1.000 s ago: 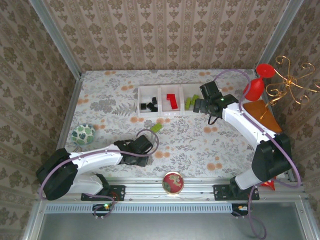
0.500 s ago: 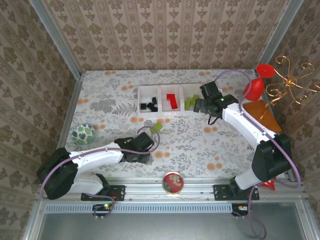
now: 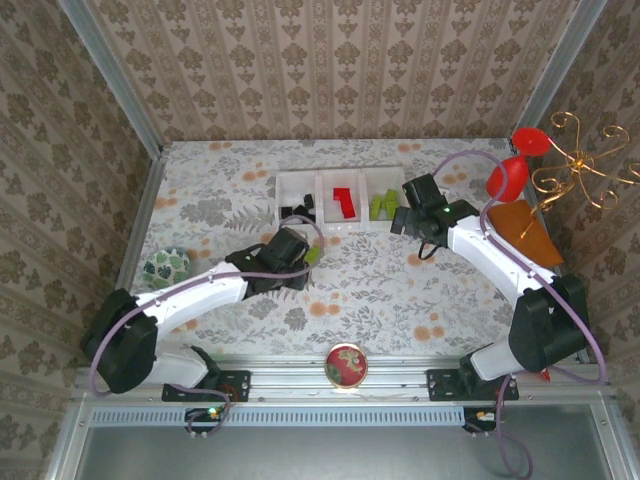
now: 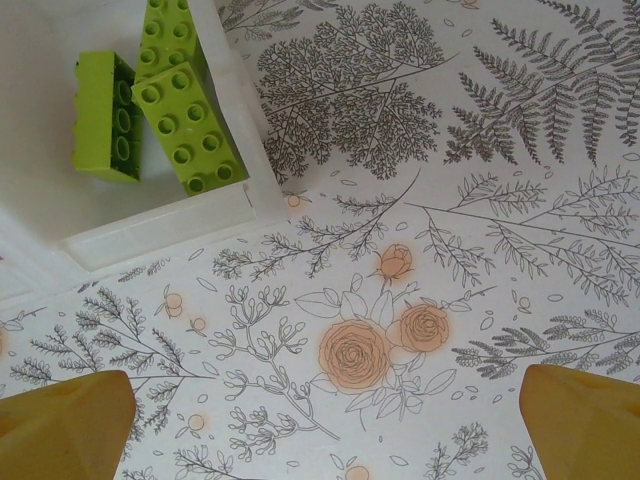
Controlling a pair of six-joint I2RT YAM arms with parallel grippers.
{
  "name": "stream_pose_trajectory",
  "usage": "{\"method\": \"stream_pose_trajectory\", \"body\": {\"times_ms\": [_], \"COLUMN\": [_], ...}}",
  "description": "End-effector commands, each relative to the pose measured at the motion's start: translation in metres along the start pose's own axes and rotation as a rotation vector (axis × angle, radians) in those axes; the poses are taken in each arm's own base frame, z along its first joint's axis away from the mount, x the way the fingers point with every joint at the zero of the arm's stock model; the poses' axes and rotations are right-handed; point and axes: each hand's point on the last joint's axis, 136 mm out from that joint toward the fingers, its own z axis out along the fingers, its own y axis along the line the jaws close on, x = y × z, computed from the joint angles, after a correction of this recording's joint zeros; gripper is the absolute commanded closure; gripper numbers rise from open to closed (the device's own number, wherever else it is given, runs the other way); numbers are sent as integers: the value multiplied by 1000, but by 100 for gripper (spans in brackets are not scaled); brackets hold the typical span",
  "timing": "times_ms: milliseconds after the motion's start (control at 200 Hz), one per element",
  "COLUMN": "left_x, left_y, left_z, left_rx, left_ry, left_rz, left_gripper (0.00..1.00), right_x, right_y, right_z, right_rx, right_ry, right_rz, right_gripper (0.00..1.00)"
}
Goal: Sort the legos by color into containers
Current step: Place the lego in the container.
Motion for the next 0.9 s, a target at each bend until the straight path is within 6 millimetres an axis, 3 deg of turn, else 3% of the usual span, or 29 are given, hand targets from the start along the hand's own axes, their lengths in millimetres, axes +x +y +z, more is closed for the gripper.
{"method": "stream_pose_trajectory", "body": {"times_ms": [0,365,610,895], "left_x": [-43,-139,-176,-199], "left_y": [-7,-12,-13,-21], "left_z": [-3,1,15,45], "left_rx": [33,78,90,103], "left_ry": [-104,-241,-277,-253], "left_rz": [38,84,92,119], "left_gripper": [92,92,92,92], "right_x": [-4,3,7,10], "right_y": [-7,-8,-7,-7], "right_z": [-8,-7,-6,-4], "right_rx": [10,-2,-10,-18], "right_ry": [-32,-15,-3,2], "right_rz": [41,53,57,62], "right_gripper": [0,0,0,0]}}
